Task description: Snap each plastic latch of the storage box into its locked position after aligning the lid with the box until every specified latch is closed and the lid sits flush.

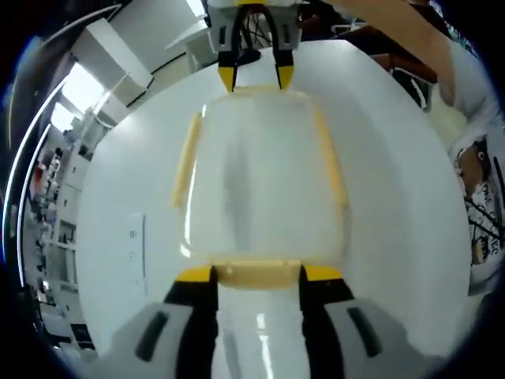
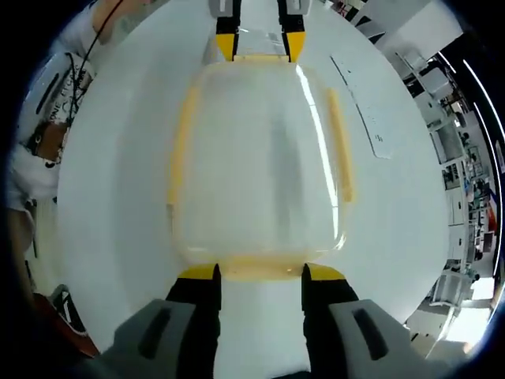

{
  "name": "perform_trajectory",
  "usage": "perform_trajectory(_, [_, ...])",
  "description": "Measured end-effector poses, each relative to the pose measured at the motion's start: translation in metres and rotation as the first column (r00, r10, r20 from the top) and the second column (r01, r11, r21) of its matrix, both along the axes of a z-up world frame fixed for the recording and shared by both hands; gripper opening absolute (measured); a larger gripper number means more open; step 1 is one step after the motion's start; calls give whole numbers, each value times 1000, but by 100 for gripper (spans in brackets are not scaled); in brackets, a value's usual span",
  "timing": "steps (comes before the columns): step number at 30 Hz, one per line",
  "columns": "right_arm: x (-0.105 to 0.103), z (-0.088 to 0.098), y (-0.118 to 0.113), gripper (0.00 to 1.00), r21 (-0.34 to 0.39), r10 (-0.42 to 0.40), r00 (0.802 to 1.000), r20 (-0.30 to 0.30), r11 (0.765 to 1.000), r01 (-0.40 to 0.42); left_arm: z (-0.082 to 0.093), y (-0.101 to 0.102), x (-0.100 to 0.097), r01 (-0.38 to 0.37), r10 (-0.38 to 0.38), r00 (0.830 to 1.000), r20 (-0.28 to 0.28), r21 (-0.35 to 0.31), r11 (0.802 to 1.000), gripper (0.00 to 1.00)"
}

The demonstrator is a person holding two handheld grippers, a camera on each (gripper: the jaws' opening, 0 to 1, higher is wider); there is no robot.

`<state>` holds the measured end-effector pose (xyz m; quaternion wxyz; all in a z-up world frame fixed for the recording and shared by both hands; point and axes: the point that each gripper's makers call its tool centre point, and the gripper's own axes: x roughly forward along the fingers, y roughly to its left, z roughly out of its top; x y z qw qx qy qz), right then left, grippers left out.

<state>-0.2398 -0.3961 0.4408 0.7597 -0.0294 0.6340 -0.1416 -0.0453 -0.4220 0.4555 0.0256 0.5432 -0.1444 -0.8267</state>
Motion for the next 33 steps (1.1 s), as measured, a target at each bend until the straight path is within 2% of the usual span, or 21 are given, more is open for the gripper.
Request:
perform_trajectory(9, [41, 18, -3, 40, 12, 29, 999, 22, 999, -30, 18, 2, 42, -25, 24, 999, 27, 22, 999, 39])
perform_trajectory(17, [94, 28, -5, 40, 3, 69, 997, 35, 998, -69, 32, 0, 96, -52, 51, 998, 40, 26, 998, 39])
perform_trajectory(23, [136, 27, -5, 40, 1, 107, 991, 78, 994, -108, 34, 2, 136, -82, 82, 996, 18, 35, 996, 39])
perform_trajectory(28, [171, 25, -7, 40, 0, 143, 986, 87, 990, -143, 28, 6, 170, -113, 111, 993, 49, 43, 993, 39])
perform_trajectory(33, [200, 22, -9, 40, -3, 166, 981, 96, 986, -167, 25, 5, 199, -137, 135, 990, 41, 59, 989, 39])
